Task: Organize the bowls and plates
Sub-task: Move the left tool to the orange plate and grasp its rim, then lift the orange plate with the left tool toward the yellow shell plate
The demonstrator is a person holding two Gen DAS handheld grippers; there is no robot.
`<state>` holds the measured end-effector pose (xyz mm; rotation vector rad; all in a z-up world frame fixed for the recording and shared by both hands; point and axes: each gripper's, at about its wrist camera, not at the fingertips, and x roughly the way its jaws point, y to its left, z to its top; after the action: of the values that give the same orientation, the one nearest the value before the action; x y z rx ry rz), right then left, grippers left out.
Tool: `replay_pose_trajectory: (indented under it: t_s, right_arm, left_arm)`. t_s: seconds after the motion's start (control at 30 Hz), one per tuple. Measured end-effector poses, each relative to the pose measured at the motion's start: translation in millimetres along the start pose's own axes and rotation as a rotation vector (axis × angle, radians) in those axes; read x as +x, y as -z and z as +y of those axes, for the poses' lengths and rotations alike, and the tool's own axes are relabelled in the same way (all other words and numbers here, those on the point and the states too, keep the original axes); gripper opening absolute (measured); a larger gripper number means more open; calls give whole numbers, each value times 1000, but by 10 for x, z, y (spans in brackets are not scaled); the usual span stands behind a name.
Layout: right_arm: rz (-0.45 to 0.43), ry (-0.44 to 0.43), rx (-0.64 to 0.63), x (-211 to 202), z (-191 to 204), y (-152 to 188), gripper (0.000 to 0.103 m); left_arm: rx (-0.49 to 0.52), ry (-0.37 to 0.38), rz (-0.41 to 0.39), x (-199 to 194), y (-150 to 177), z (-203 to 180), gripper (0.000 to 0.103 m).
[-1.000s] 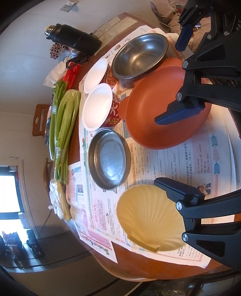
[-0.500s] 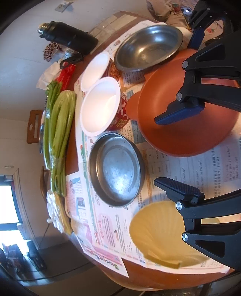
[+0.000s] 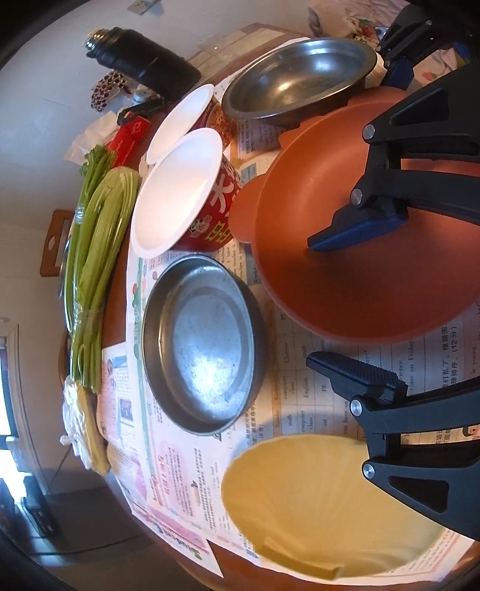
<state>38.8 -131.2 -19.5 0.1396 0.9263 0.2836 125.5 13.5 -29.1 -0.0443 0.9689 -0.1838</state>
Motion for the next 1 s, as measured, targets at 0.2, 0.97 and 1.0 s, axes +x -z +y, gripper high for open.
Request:
replay_pose_trajectory:
  t_s: [0.2,0.97,1.0]
  right_arm:
    - [-13,-10,-46,30,101,-4,57]
    - [-50,-77,-164,-157,466,-117,57]
    - [-53,-78,-168,-172,486,-131,57]
  left_arm:
    - [-13,-8,-11,-54,63,37,47]
    - [-84,14,-81,-600,165,211,46]
    - [-85,10,-85,-615,162,222,47]
